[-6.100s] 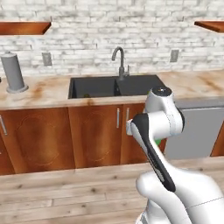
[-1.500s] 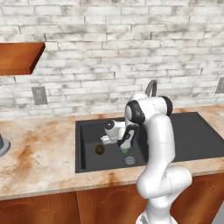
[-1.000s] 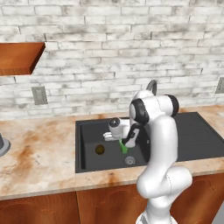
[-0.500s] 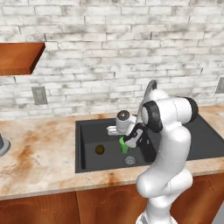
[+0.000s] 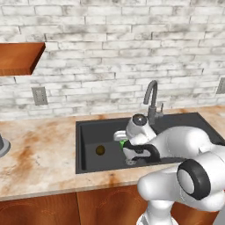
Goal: Pick the cup and bowl and place them in the sink. Then turn on the water.
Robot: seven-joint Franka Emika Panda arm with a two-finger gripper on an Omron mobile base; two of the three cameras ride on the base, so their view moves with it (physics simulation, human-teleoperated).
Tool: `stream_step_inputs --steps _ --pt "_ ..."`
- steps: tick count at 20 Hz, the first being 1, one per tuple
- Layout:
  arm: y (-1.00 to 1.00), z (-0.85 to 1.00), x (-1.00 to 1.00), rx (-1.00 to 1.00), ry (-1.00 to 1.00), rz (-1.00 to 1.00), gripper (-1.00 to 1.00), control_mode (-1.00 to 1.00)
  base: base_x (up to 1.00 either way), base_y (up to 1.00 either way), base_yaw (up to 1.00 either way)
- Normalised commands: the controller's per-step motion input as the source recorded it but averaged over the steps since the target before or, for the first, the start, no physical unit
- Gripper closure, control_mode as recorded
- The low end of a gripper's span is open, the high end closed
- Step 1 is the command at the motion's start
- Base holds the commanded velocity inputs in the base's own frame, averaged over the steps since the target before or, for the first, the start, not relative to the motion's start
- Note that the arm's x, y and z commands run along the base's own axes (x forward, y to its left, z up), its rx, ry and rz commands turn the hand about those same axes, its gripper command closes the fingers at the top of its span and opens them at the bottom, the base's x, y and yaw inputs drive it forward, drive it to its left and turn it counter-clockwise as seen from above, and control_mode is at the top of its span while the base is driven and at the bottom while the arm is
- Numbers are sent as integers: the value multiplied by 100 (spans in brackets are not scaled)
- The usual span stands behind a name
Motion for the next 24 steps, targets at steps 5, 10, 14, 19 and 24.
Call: stream_step_inputs --steps 5,10,14,19,24 --pt "0 100 -54 12 22 12 -100 -100 0 0 0" --pt "-2 100 -47 -3 41 6 -100 -100 0 0 0" --pt "-28 74 -38 -18 39 -1 -100 -100 0 0 0" --pt "-35 -15 -82 -2 -3 -3 -100 -100 0 0 0" --pt "-16 -16 -4 0 0 0 -100 -100 0 0 0"
